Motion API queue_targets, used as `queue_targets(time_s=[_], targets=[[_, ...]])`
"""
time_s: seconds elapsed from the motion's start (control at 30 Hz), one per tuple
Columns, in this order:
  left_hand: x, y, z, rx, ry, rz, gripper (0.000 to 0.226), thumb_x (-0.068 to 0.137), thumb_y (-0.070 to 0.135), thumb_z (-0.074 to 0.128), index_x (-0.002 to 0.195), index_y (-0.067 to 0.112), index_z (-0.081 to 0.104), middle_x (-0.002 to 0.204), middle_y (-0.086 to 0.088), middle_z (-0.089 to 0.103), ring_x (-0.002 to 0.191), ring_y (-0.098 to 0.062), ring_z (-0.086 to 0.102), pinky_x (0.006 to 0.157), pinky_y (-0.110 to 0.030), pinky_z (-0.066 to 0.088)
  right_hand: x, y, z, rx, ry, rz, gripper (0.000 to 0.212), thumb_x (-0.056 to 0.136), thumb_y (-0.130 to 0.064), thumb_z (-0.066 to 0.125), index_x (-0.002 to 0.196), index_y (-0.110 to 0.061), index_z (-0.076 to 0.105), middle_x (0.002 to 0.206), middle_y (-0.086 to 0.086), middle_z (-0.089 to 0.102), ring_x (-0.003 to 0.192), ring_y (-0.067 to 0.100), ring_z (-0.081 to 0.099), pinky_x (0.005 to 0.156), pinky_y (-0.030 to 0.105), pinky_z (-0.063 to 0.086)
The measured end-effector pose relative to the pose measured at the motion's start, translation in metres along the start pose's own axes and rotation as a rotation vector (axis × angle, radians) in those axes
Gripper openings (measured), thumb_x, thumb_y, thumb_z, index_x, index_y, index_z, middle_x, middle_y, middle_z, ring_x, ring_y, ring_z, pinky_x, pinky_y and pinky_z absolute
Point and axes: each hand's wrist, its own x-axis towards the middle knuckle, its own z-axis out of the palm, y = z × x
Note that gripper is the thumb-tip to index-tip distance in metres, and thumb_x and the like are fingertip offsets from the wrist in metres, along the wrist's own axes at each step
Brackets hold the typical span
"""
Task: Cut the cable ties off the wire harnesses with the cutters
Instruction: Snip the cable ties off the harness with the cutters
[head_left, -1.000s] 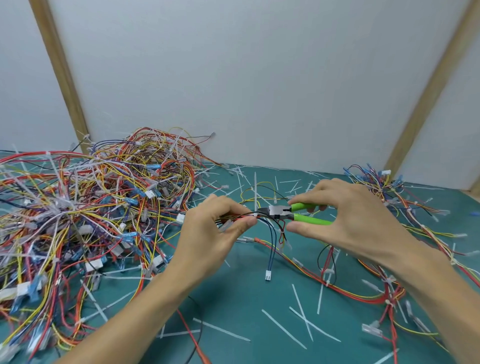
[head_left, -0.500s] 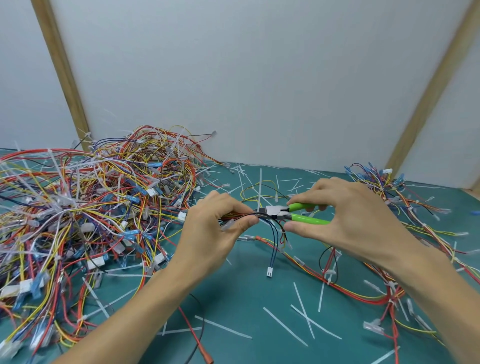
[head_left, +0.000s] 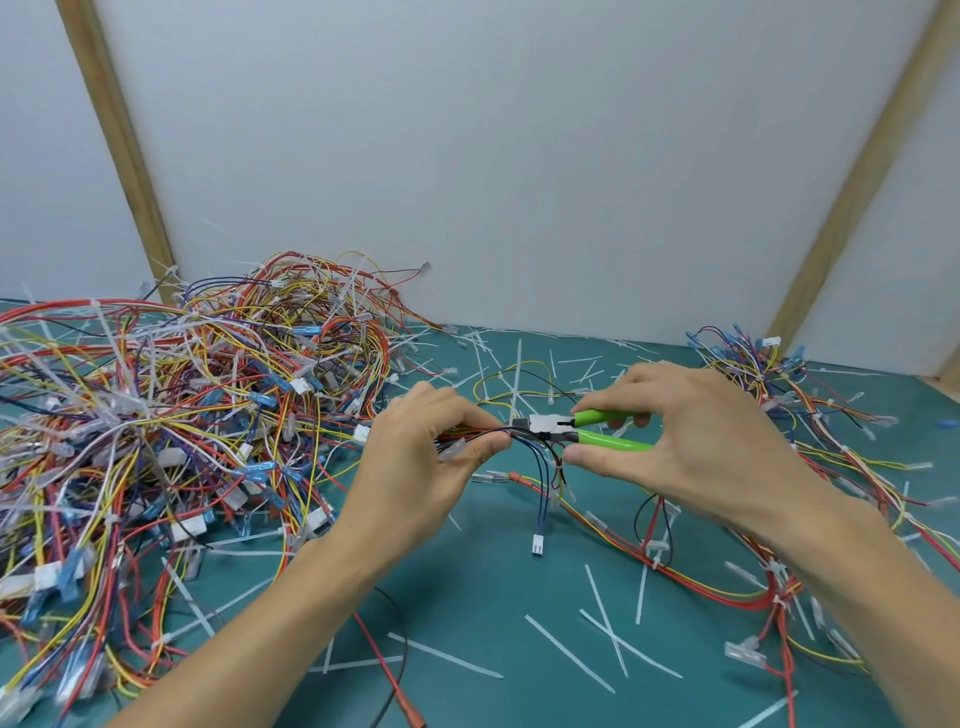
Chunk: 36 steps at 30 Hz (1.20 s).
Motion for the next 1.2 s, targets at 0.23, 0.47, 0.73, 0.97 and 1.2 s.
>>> queue_targets(time_s=[0.23,0.47,0.73,0.97,1.2], targets=[[0.001,-0.001,0.002,0.032,-0.017,0.013,0.009,0.082,0.021,0.081,0.082,0.013,0.077,0.074,0.005,0.066,0.073,-0.018,0.051,0.068,-0.044,0.046,-0.001,-0.002,0.005,0.003,0.024,0.004,0.044,0.073,-0.08,0.062,0.096,-0.047,0.077,0.082,-0.018,0.065,0.08,0.004,0.057,0.073,0.036,0.051],[0.0,-0.003,0.003,0.031,-0.04,-0.002,0.01,0.083,0.02,0.081,0.082,0.011,0.077,0.074,0.003,0.066,0.074,-0.02,0.051,0.07,-0.044,0.045,0.001,0.0,0.004,-0.047,-0.019,-0.014,0.048,0.073,-0.082,0.057,0.099,-0.046,0.076,0.082,-0.018,0.062,0.08,0.004,0.054,0.07,0.031,0.044],[-0.003,-0.007,0.006,-0.031,-0.051,-0.077,0.008,0.082,0.019,0.081,0.083,0.012,0.079,0.073,0.004,0.067,0.076,-0.022,0.056,0.071,-0.04,0.044,0.001,0.002,0.011,-0.059,-0.039,-0.027,0.045,0.077,-0.078,0.059,0.099,-0.043,0.078,0.078,-0.014,0.062,0.075,0.006,0.05,0.065,0.031,0.038],[-0.001,-0.008,0.003,-0.056,-0.04,-0.091,0.007,0.084,0.022,0.078,0.087,0.017,0.08,0.075,0.01,0.068,0.078,-0.015,0.057,0.073,-0.037,0.046,0.0,0.004,0.023,0.099,0.018,0.07,0.038,0.076,-0.07,0.07,0.085,-0.034,0.081,0.064,-0.004,0.067,0.061,0.016,0.051,0.06,0.035,0.044],[0.0,-0.016,0.001,-0.212,-0.037,-0.234,0.006,0.088,0.025,0.075,0.087,0.019,0.077,0.08,0.008,0.072,0.081,-0.003,0.064,0.076,-0.018,0.048,0.009,0.006,0.015,0.635,0.137,0.359,0.03,0.087,-0.05,0.073,0.078,-0.022,0.073,0.064,-0.003,0.064,0.062,0.013,0.053,0.058,0.03,0.042]])
